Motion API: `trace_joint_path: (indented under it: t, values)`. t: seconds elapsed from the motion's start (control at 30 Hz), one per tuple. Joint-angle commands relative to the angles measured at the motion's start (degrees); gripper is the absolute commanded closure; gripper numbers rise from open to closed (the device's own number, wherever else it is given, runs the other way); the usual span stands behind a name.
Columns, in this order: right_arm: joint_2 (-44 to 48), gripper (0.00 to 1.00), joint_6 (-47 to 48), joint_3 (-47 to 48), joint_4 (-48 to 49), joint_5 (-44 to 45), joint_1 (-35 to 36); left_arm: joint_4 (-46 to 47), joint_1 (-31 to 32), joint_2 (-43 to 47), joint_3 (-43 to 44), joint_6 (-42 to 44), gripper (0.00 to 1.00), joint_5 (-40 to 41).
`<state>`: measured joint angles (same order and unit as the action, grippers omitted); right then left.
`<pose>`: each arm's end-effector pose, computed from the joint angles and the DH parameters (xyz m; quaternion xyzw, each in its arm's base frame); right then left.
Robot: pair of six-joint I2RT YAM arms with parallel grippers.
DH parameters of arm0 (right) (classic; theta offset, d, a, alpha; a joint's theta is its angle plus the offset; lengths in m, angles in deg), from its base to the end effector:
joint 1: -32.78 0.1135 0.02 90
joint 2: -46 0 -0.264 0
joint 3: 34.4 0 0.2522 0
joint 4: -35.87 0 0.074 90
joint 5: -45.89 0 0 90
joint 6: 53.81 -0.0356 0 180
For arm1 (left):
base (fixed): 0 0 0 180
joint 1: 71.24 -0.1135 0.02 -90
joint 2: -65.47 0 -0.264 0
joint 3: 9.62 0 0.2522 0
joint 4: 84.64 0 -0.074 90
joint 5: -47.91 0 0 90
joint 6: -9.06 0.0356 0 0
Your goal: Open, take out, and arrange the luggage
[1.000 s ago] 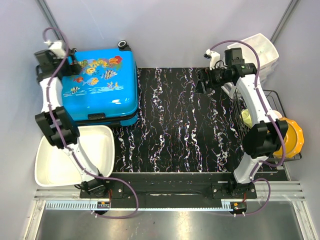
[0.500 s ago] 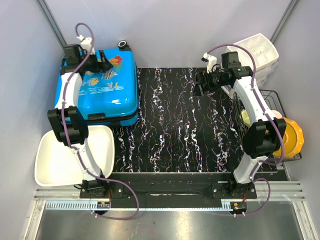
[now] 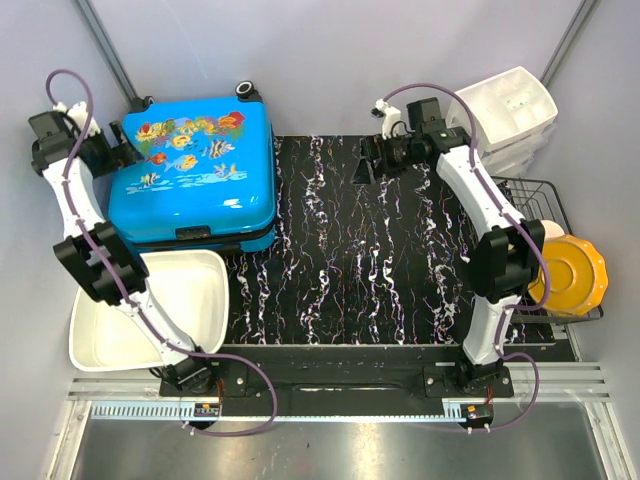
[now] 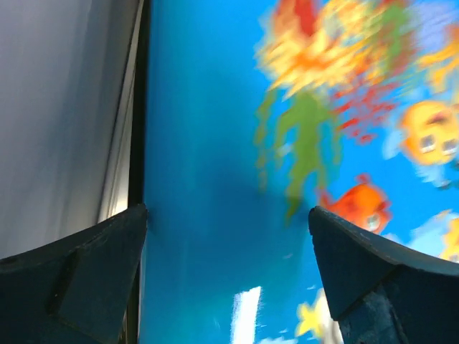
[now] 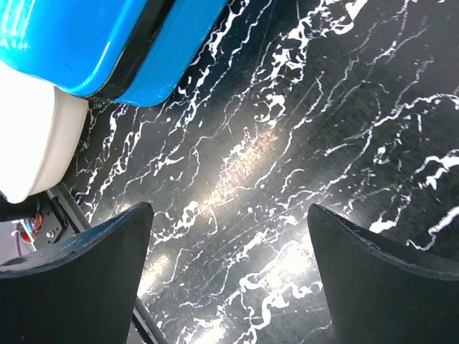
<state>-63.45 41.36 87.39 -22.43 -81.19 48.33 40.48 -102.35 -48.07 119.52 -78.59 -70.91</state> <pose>0.4041 0.1347 0.3427 -0.2753 0.8432 0.3257 0.3273 0.3940 0.2177 0.3568 -0.1141 0.8743 -0.0959 0.4620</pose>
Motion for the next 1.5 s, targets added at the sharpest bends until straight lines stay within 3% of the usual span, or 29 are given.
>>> trace_joint_path:
  t: [0.0, 0.17, 0.3, 0.57, 0.73, 0.97, 1.27, 1.3, 1.47]
  values:
    - [-1.1, 0.03, -2.9, 4.0, 2.0, -2.1, 1.1, -13.7, -3.7, -6.9, -1.7, 1.2, 0.01, 0.9]
    - [-0.9, 0.02, -2.9, 3.2, 2.0, -2.4, 1.4, -12.5, -4.7, -8.5, -4.5, 2.6, 0.01, 0.5]
    - [-1.1, 0.02, -3.3, 2.9, 2.0, -3.3, 1.5, -12.4, -3.3, -10.7, -6.6, 4.0, 0.01, -10.5]
    - [-0.3, 0.01, -1.7, 1.1, 1.9, -5.1, 1.5, -12.4, 9.6, -15.0, -6.4, 5.6, 0.11, -22.9]
    - [0.6, 0.01, 0.0, -1.3, 1.9, -4.0, 1.5, -11.3, 16.6, -17.2, -4.7, 2.1, 0.16, -24.2]
    - [-0.4, 0.02, 2.2, -2.6, 2.0, 1.4, 1.0, -6.1, 19.9, -13.0, -13.2, -2.3, 0.18, -23.8]
    - [-2.0, 0.06, 12.2, -5.1, 5.9, -0.7, 0.9, -11.2, 24.3, -11.8, -10.0, 1.8, 0.07, -20.5]
    - [-2.3, 0.07, 13.3, -5.5, 6.3, -0.8, 1.0, -11.2, 23.5, -11.5, -9.9, 1.5, 0.02, -20.6]
    - [-3.0, 0.26, 17.0, -9.1, 13.8, -3.3, 1.1, -9.2, 19.1, -11.1, -5.1, -1.6, 0.01, -18.2]
